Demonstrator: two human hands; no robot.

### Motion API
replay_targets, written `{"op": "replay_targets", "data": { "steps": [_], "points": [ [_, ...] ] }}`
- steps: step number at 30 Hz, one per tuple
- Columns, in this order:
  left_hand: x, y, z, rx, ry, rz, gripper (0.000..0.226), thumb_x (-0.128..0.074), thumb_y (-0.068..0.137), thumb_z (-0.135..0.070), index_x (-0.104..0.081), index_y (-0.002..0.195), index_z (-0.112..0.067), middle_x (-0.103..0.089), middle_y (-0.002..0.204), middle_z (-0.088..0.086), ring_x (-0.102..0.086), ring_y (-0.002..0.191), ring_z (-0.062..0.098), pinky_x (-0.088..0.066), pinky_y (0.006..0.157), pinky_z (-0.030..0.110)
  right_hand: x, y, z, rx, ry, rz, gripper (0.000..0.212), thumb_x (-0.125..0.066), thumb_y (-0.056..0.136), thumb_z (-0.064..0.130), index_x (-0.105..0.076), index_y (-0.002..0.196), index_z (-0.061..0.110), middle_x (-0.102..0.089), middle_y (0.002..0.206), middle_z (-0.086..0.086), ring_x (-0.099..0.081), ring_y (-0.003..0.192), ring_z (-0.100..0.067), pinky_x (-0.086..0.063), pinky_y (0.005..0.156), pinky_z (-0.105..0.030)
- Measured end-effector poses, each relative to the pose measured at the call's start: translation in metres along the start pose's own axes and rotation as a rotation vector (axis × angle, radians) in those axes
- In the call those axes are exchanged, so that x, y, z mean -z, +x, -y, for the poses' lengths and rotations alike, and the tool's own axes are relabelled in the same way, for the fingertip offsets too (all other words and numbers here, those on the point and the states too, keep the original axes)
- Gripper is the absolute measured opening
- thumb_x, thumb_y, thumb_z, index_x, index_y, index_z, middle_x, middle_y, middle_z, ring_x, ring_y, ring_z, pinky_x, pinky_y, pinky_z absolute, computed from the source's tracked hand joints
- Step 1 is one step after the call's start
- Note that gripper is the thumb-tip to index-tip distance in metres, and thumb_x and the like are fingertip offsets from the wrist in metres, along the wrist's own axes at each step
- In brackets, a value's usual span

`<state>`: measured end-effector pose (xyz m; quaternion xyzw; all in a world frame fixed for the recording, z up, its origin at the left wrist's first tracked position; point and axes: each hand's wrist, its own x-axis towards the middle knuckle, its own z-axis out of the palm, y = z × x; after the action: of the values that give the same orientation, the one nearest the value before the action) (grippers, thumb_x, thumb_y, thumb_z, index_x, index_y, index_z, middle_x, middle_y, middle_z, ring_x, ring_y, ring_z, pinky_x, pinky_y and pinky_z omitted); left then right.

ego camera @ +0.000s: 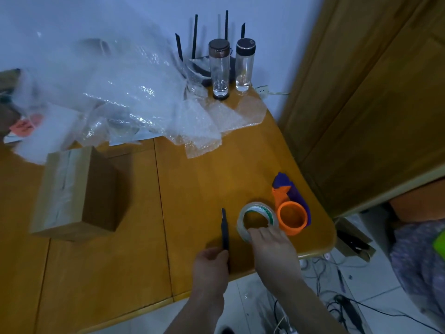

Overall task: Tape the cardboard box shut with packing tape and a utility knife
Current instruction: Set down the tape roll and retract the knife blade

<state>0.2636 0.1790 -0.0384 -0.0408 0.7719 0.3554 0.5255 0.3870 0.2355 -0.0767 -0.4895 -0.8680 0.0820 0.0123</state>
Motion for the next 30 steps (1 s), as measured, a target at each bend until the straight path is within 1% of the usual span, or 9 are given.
{"op": "replay_targets", "data": {
  "steps": [6,10,12,16,18,21,23,25,30],
  "points": [
    [0.004,0.011,0.008,0.027,0.005,-0.062,0.038,-0.063,0.101,-0.021,-0.058,0.137,-0.014,-0.065,0.122,0.012,-0.062,0.111,0.029,-0.049,0.086,0.037,-0.015,-0.001,-0.002,-0.009,0.010,0.006,0.035,-0.089,0.069,0.016,-0.074,0.101,0.017,-0.076,0.088,-0.003,-0.072,0.087,-0.025,-0.058,0.088,-0.041],
    [0.009,0.017,0.011,0.011,0.022,-0.071,0.033,-0.057,0.103,-0.021,-0.059,0.136,-0.015,-0.066,0.104,0.005,-0.062,0.090,0.020,-0.048,0.070,0.031,-0.011,-0.004,0.002,-0.038,0.054,-0.054,0.049,-0.087,0.075,0.017,-0.070,0.120,0.011,-0.074,0.109,-0.007,-0.070,0.103,-0.029,-0.058,0.091,-0.044],
    [0.011,0.020,0.012,-0.001,0.029,-0.080,0.030,-0.053,0.105,-0.021,-0.061,0.133,-0.015,-0.067,0.101,0.004,-0.062,0.085,0.017,-0.047,0.062,0.028,-0.006,-0.010,0.017,-0.042,0.137,-0.065,0.035,-0.078,0.084,0.024,-0.068,0.117,0.017,-0.071,0.106,-0.002,-0.068,0.096,-0.022,-0.059,0.082,-0.035],
    [0.013,0.024,0.008,-0.009,0.014,-0.072,0.036,-0.043,0.108,-0.023,-0.061,0.139,-0.014,-0.069,0.125,0.009,-0.064,0.113,0.028,-0.053,0.092,0.040,-0.014,-0.014,0.059,-0.253,0.396,0.130,0.021,-0.046,0.103,0.040,-0.053,0.120,0.029,-0.058,0.115,0.007,-0.059,0.098,-0.011,-0.052,0.081,-0.024],
    [0.013,0.025,0.003,-0.019,-0.015,-0.041,0.037,-0.039,0.110,-0.026,-0.062,0.137,-0.014,-0.070,0.126,0.008,-0.065,0.114,0.027,-0.052,0.092,0.040,-0.023,-0.006,0.070,-0.356,0.458,0.183,0.023,-0.045,0.104,0.039,-0.050,0.123,0.026,-0.055,0.121,0.004,-0.059,0.102,-0.015,-0.050,0.083,-0.027],
    [0.014,0.027,-0.006,-0.039,-0.005,0.002,0.028,-0.039,0.109,-0.028,-0.065,0.110,-0.019,-0.072,0.102,0.006,-0.064,0.089,0.018,-0.050,0.080,0.038,-0.031,0.009,0.078,-0.472,0.480,0.201,0.024,-0.049,0.103,0.034,-0.052,0.123,0.022,-0.057,0.123,0.000,-0.062,0.105,-0.018,-0.051,0.084,-0.030],
    [0.014,0.029,-0.012,-0.021,0.024,0.041,0.030,-0.041,0.108,-0.027,-0.067,0.096,-0.016,-0.074,0.103,0.019,-0.063,0.082,0.021,-0.051,0.079,0.041,-0.036,0.016,0.082,-0.513,0.495,0.191,0.022,-0.052,0.102,0.031,-0.055,0.121,0.021,-0.059,0.122,-0.001,-0.062,0.107,-0.019,-0.053,0.085,-0.033],
    [0.015,0.030,-0.018,-0.006,0.031,0.070,0.031,-0.043,0.106,-0.024,-0.069,0.096,-0.010,-0.072,0.099,0.025,-0.059,0.081,0.026,-0.048,0.074,0.039,-0.037,0.018,0.087,-0.544,0.505,0.185,0.021,-0.053,0.101,0.031,-0.057,0.120,0.022,-0.061,0.121,0.000,-0.063,0.107,-0.019,-0.053,0.084,-0.033],
    [0.021,0.031,-0.023,0.043,0.023,0.096,0.030,-0.044,0.105,-0.022,-0.068,0.093,-0.009,-0.057,0.071,0.008,-0.052,0.068,0.021,-0.042,0.061,0.032,-0.034,0.018,0.093,-0.595,0.525,0.164,0.021,-0.055,0.100,0.031,-0.063,0.119,0.028,-0.065,0.116,0.003,-0.065,0.103,-0.018,-0.049,0.079,-0.030]
  ]
}}
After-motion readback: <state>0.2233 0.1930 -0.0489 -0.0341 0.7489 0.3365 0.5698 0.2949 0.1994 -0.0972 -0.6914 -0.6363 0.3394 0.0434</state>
